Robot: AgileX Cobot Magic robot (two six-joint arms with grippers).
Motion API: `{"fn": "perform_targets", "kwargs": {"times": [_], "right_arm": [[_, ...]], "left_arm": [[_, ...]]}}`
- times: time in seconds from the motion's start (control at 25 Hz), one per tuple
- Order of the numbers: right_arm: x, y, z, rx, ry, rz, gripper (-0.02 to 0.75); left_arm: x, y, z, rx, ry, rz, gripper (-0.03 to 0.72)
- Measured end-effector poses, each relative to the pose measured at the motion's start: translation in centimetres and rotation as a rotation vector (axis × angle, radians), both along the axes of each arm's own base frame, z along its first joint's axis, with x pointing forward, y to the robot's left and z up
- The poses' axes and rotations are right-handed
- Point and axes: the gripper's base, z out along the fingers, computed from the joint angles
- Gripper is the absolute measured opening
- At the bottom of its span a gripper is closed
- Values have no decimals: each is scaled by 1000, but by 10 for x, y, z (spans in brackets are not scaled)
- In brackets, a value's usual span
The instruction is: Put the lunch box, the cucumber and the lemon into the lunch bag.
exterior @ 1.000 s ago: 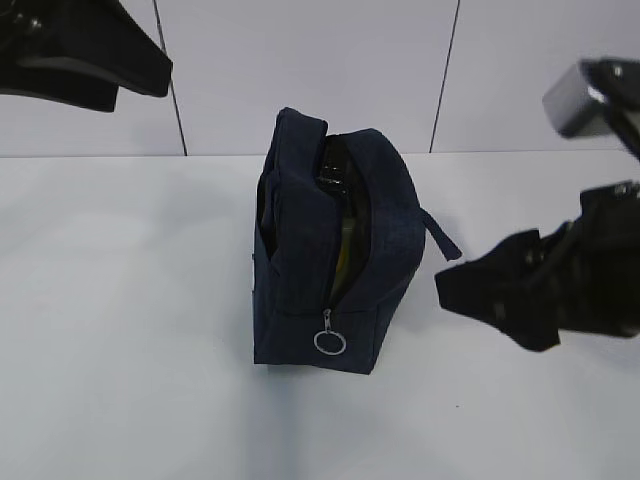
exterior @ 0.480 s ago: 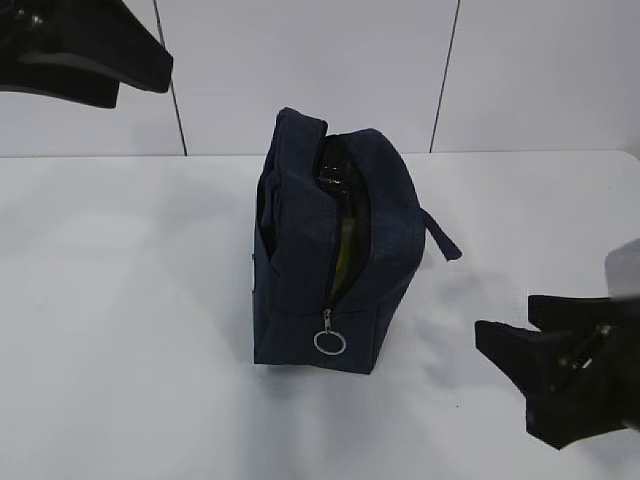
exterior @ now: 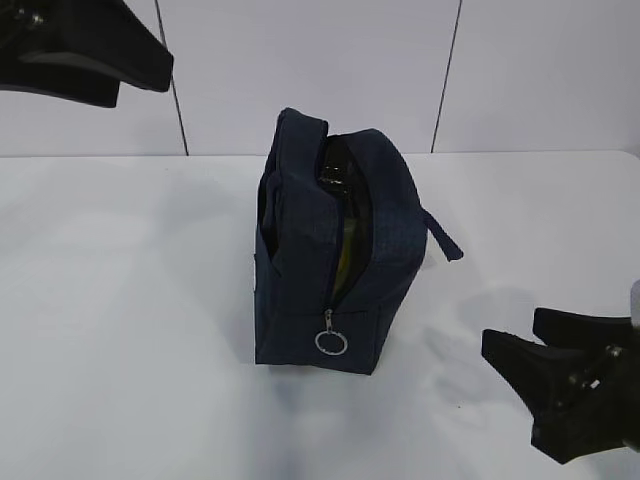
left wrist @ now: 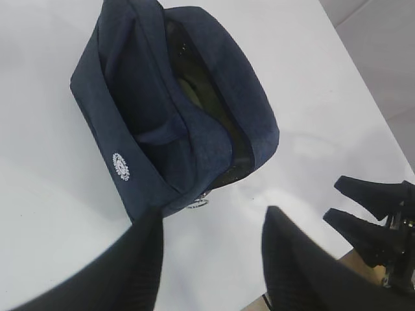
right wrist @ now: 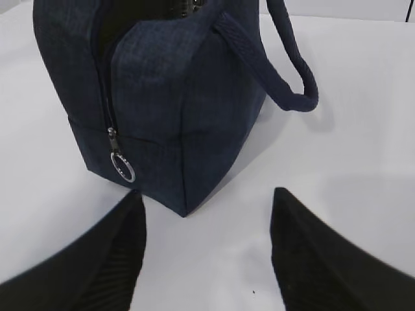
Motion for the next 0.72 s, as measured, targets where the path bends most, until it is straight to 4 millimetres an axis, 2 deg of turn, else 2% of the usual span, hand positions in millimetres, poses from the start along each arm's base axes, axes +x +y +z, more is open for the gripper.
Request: {"fn": "perform_targets", "kwargs": {"times": [0.12, 0.44, 0.72], "right_arm": [[3, 2, -2, 7, -9, -6, 464], [8, 17, -21, -71, -13, 153, 464], [13, 33, -36, -33, -52, 272, 463]], "left_arm": [[0, 0, 0, 0, 0, 0, 361], [0, 0, 0, -2, -3, 1, 361], [2, 2, 0, 20, -24, 14, 361]]}}
